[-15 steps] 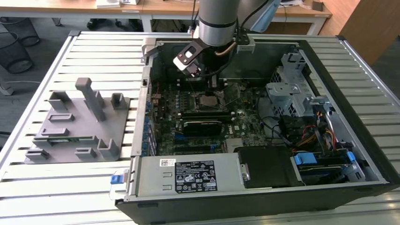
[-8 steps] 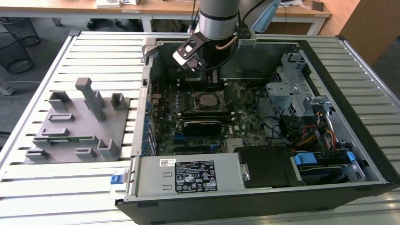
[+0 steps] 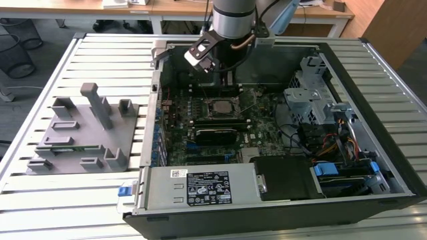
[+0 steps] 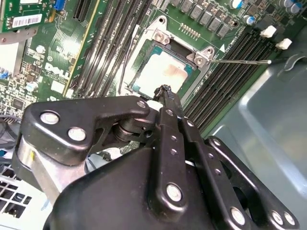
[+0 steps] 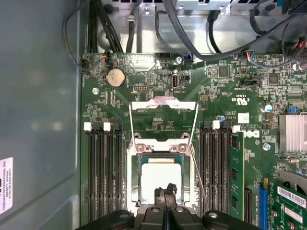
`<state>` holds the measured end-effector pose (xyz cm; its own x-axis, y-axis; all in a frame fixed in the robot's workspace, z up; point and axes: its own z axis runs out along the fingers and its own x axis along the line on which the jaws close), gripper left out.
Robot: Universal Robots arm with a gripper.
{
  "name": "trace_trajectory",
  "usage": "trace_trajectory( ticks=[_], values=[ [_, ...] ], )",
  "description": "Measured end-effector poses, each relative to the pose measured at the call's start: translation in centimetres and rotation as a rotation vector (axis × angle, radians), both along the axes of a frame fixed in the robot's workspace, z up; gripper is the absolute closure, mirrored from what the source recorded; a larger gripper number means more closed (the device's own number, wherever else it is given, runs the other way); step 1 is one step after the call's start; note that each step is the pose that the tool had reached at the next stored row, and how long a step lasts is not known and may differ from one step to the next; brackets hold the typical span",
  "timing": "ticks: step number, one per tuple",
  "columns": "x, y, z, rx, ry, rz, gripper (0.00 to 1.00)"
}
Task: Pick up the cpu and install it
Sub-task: 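Close the cpu cover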
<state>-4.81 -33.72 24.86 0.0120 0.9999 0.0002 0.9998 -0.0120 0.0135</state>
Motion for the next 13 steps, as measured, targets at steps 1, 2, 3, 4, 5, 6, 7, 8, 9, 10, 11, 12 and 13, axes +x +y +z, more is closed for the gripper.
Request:
trace_trajectory(
  ticks=[1,2,3,4,5,6,7,8,9,10,11,12,13],
  values=[
    [0.0,0.00,0.08,0.0000,-0.0008,0.000,0.89],
    [0.0,0.00,0.19,0.0001,-0.0015,0.000,0.89],
    [0.0,0.00,0.27,0.0000,-0.0023,0.000,0.89],
    [0.0,0.00,0.33,0.0000,-0.0036,0.000,0.89],
    [0.0,0.00,0.42,0.0001,-0.0044,0.000,0.89],
    [0.0,-0.01,0.60,0.0002,-0.0046,0.000,0.89],
    [0.0,-0.02,0.90,0.0001,-0.0046,0.000,0.89],
    [0.0,-0.02,1.28,0.0002,-0.0046,0.000,0.89],
    [0.0,-0.02,1.65,0.0002,-0.0046,0.000,0.89],
    [0.0,-0.02,2.03,0.0002,-0.0046,0.000,0.89],
    [0.0,-0.04,2.26,0.0002,-0.0045,0.000,0.89],
    [0.0,-0.10,2.29,0.0004,-0.0046,0.000,0.89],
    [0.0,-0.18,2.29,0.0004,-0.0046,0.000,0.89]
  ],
)
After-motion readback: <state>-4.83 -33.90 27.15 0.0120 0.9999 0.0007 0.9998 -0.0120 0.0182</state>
